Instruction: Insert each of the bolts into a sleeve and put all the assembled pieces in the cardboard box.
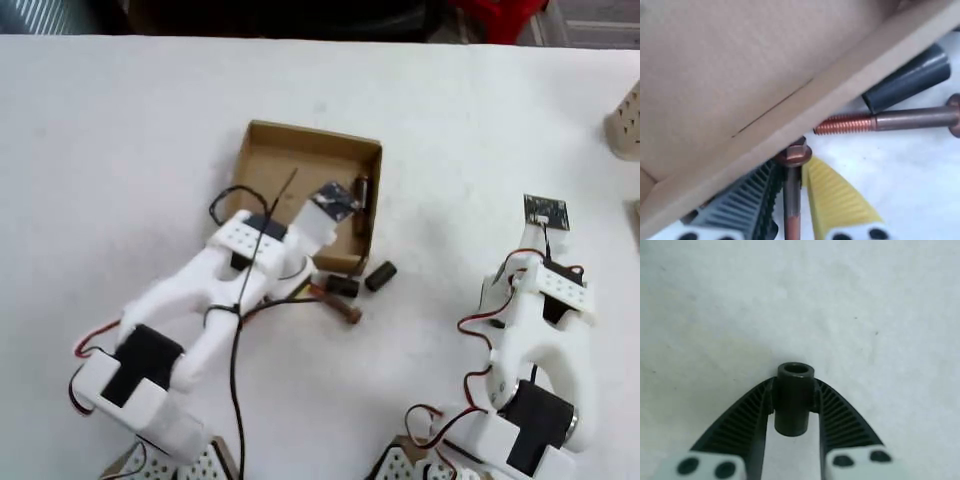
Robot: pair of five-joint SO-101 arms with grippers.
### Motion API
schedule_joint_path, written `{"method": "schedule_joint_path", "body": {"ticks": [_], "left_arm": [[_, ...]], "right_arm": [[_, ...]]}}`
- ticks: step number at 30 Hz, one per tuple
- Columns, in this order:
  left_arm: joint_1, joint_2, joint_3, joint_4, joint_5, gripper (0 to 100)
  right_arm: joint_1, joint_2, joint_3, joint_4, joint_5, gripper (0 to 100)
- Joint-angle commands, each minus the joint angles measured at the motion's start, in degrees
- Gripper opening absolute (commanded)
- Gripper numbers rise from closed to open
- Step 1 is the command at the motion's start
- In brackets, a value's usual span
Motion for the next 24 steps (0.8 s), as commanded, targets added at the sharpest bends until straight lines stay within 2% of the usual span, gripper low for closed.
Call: {"method": "schedule_joint_path", "body": {"ticks": [1, 8, 12, 17, 20, 24], "left_arm": [[0.4, -4.0, 3.34, -3.08, 0.18, 2], [-0.04, -17.19, 16.09, -13.19, 0.26, 2], [-0.13, -19.47, 18.2, -13.63, 0.26, 2], [-0.13, -19.47, 18.46, -13.63, 0.26, 2], [-0.31, -19.47, 18.46, -13.54, 0.26, 2], [-4.18, -19.47, 18.37, -13.63, 0.26, 2]], "right_arm": [[-0.84, -1.89, -0.35, -0.57, 0.53, 1.7], [-0.75, -1.89, -0.26, -0.57, 0.35, 1.7], [-1.1, -2.51, -0.26, -0.57, -0.79, 1.7], [-4.35, -2.77, -0.7, -0.57, -11.16, 1.7], [-6.46, -6.02, -0.53, -0.66, -11.6, 1.7], [-8.66, -13.67, -0.26, -0.13, -11.52, 1.7]]}}
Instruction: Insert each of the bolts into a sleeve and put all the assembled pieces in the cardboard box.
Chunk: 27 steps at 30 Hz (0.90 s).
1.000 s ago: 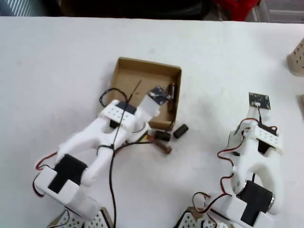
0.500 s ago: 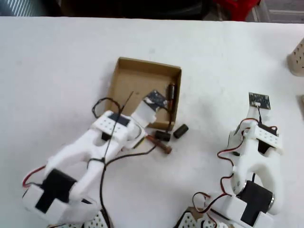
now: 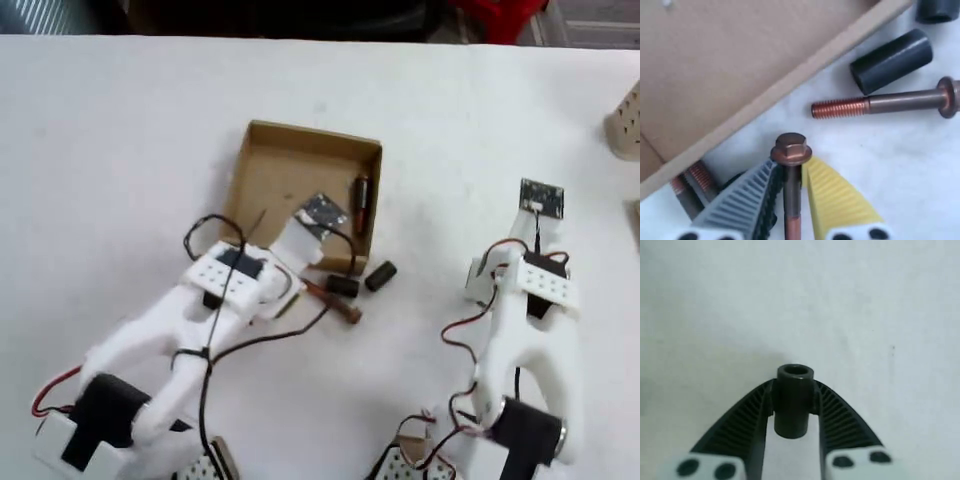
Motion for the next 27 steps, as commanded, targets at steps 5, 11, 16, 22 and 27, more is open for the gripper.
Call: {"method": "schedule_joint_path", "body": {"ticks": [5, 11, 16, 22, 27], "left_arm": [[-8.48, -2.77, -0.09, -1.23, 0.35, 2], [-10.51, -2.77, -0.09, -0.7, 0.35, 2], [-10.42, -2.77, -0.09, -0.62, 0.35, 2], [-10.51, -2.77, -0.09, -0.79, 0.35, 2], [-10.51, -2.77, -0.09, -0.79, 0.35, 2]], "right_arm": [[-4.79, -13.41, -0.35, -0.22, -0.62, 1.7], [-13.23, -15.25, -0.35, -0.57, -0.79, 1.7], [-19.91, -15.34, 0.0, -0.66, -0.79, 1.7], [-28.09, -17.54, 8.7, -13.49, -0.88, 1.7], [-31.6, -22.73, 17.41, -24.13, -0.88, 1.7]]}}
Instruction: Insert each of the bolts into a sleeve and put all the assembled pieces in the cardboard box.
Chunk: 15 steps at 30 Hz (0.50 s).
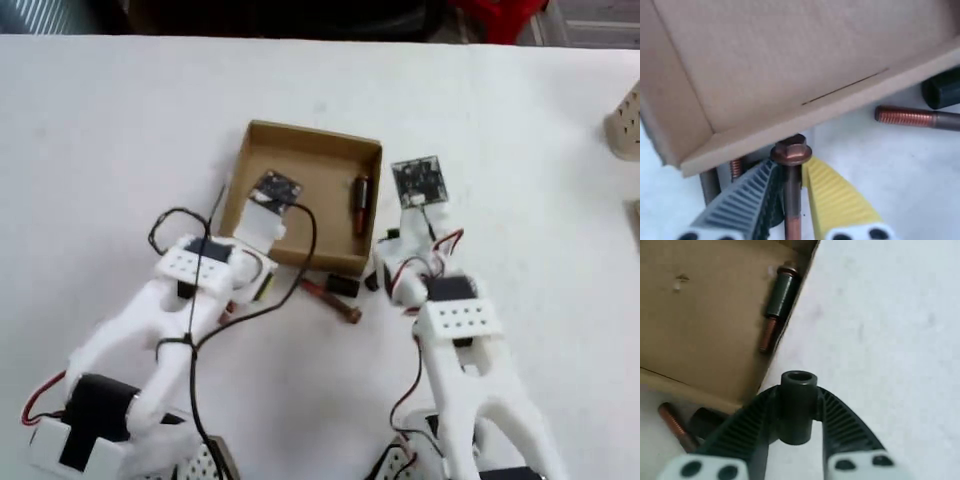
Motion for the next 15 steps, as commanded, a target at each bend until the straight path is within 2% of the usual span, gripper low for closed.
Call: {"method": "schedule_joint_path", "body": {"ticks": [1, 8, 15], "left_arm": [[-0.92, -2.77, -0.09, -0.62, 0.18, 2], [-0.92, -2.77, -0.09, -0.62, 0.18, 2], [-0.92, -2.77, -0.09, -0.62, 0.18, 2]], "right_arm": [[-2.15, -5.49, 3.52, -7.25, -0.7, 1.7], [-6.99, -16.48, 13.63, -16.04, -0.7, 1.7], [-14.55, -26.95, 31.03, -39.08, -0.7, 1.7]]}}
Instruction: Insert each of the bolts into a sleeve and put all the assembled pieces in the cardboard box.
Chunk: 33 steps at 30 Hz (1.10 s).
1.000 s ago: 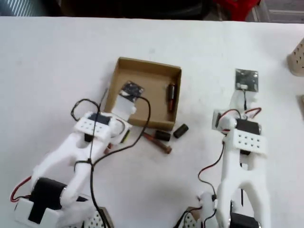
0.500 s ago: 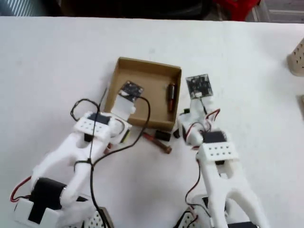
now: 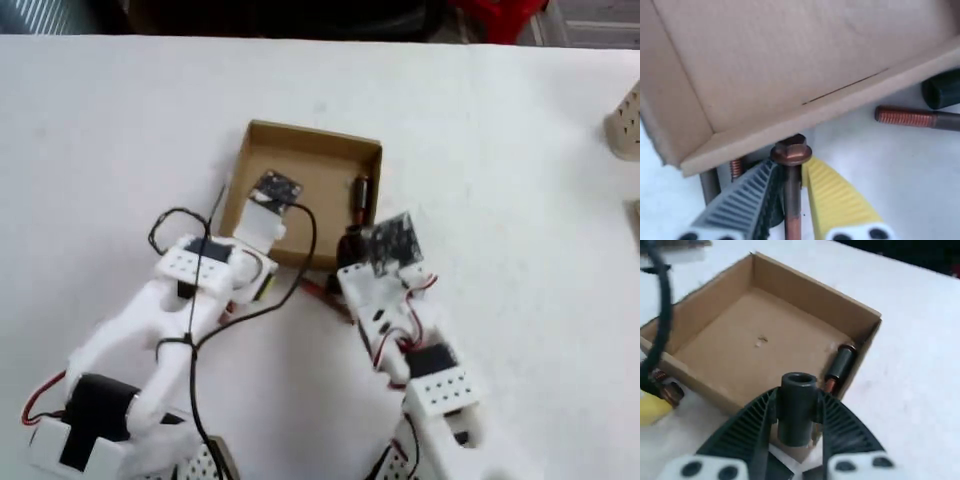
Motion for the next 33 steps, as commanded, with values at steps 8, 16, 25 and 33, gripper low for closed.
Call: {"method": "schedule_joint_path", "body": {"ticks": [8, 16, 25, 33], "left_arm": [[-0.92, -2.77, -0.09, -0.62, 0.18, 2], [-0.92, -2.77, -0.09, -0.62, 0.18, 2], [-0.92, -2.77, -0.09, -0.7, 0.18, 2], [-0.92, -2.77, -0.09, -0.7, 0.18, 2]], "right_arm": [[-4.09, -5.76, 6.42, -13.05, -10.81, 1.7], [-3.82, -5.67, 6.42, -17.27, -18.55, 1.6], [-3.82, -5.67, 6.42, -19.56, -18.55, 1.6], [-3.56, -1.63, 5.54, -26.68, -18.46, 1.6]]}}
